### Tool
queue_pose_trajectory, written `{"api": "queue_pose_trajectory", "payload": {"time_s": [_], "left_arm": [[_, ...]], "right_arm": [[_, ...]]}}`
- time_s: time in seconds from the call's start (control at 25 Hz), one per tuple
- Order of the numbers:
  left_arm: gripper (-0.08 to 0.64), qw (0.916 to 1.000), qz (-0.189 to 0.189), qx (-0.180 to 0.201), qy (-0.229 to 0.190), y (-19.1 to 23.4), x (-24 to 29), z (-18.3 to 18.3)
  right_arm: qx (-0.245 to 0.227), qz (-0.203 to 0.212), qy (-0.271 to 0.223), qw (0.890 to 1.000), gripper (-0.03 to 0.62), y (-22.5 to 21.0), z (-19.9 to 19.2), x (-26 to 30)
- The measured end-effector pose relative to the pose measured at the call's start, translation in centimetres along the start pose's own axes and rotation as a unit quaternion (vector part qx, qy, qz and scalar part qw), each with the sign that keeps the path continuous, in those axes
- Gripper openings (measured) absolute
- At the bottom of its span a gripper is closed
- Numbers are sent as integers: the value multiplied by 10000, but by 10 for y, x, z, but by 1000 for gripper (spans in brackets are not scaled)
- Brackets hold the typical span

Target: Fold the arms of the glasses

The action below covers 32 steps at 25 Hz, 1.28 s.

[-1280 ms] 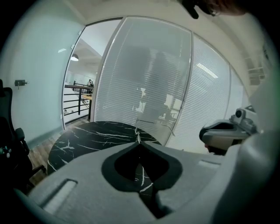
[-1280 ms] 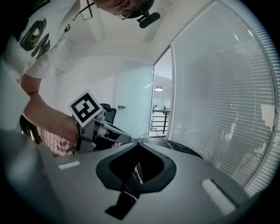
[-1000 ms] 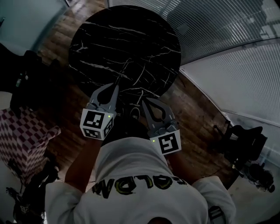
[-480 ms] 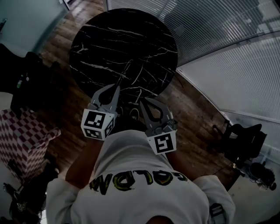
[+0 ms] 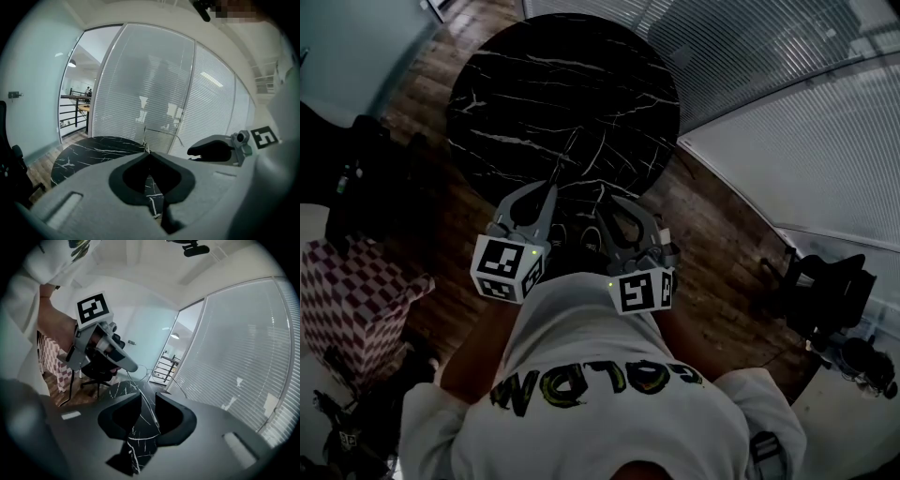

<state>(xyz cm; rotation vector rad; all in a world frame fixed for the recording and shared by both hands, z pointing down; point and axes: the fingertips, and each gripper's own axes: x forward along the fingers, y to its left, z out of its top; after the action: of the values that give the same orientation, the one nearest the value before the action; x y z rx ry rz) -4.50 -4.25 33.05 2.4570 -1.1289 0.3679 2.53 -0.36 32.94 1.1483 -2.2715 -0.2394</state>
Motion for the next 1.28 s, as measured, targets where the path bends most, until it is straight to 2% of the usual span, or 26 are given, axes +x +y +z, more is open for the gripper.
{"api": "queue_pose_trajectory", "payload": {"time_s": [0.6, 0.8, 0.92, 1.08, 1.28], "left_arm": [[2, 9982, -445, 54, 404, -24, -9, -18], [3, 9960, -615, 40, 650, -33, -14, -26], [3, 9944, -651, 262, 793, -39, -16, -30], [3, 9906, -680, 799, 877, -52, -15, -35], [3, 9869, -611, 1123, 979, -58, -16, -37]], "right_arm": [[-107, -158, 161, 9997, 104, -9, -7, 12], [-254, -199, 365, 9988, 106, -6, -10, 11], [-387, -219, 587, 9973, 106, -3, -13, 13], [-561, -237, 749, 9953, 114, 1, -22, 18], [-668, -210, 851, 9939, 135, 5, -26, 20]]}}
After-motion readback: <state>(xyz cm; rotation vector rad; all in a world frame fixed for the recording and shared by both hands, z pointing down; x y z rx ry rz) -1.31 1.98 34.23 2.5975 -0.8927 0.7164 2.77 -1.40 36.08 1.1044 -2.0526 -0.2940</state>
